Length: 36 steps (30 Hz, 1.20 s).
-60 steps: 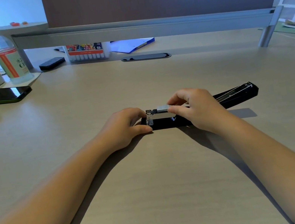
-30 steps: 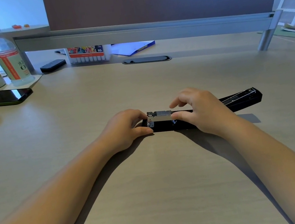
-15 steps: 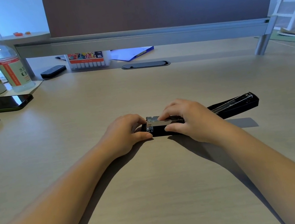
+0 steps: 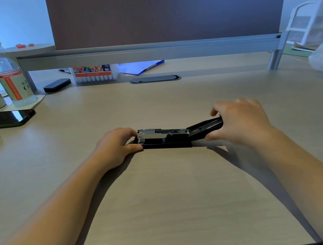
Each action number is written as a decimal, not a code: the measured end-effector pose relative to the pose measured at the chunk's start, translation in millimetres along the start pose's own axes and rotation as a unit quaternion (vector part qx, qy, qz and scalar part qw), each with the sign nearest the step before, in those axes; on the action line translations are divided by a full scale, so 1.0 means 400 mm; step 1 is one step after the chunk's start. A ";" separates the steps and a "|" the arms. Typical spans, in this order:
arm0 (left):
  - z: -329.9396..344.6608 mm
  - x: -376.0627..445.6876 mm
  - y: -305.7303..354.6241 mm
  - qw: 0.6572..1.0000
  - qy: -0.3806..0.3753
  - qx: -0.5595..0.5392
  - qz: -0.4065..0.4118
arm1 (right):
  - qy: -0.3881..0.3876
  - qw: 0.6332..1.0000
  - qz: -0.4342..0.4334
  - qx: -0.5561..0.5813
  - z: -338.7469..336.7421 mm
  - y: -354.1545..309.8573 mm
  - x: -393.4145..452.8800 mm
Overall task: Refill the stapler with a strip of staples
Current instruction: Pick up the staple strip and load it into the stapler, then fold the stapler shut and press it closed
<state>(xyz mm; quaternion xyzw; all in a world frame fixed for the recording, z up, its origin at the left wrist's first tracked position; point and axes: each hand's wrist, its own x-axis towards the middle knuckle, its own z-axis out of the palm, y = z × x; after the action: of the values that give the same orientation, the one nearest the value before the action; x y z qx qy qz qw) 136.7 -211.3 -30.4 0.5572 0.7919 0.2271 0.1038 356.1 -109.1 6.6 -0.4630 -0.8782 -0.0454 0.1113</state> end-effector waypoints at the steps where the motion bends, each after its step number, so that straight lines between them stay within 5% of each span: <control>1: 0.000 -0.001 0.002 1.000 0.001 0.000 -0.001 | -0.008 1.000 0.009 0.021 -0.006 0.008 0.001; 6: 0.002 -0.005 0.004 1.000 0.004 -0.001 -0.003 | -0.054 0.965 0.019 0.257 -0.037 0.055 0.011; 12: 0.007 -0.007 0.010 1.000 0.004 0.005 0.005 | 0.025 0.832 0.002 0.555 -0.020 0.044 0.007; 17: 0.021 -0.004 0.033 1.000 0.000 0.002 0.019 | 0.052 0.738 0.003 0.673 0.005 -0.017 0.030; 27: 0.036 0.009 0.026 0.999 0.009 -0.011 0.034 | 0.039 0.869 -0.106 0.482 0.026 -0.118 0.051; 36: 0.042 0.006 0.026 0.999 0.017 -0.011 0.039 | -0.028 0.921 -0.148 0.360 0.056 -0.145 0.053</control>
<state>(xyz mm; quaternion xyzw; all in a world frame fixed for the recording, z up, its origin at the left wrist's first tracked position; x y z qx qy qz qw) 151.6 -202.0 -40.0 0.5825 0.7687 0.2494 0.0874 293.5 -120.7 -8.7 -0.2578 -0.8965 0.2709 0.2377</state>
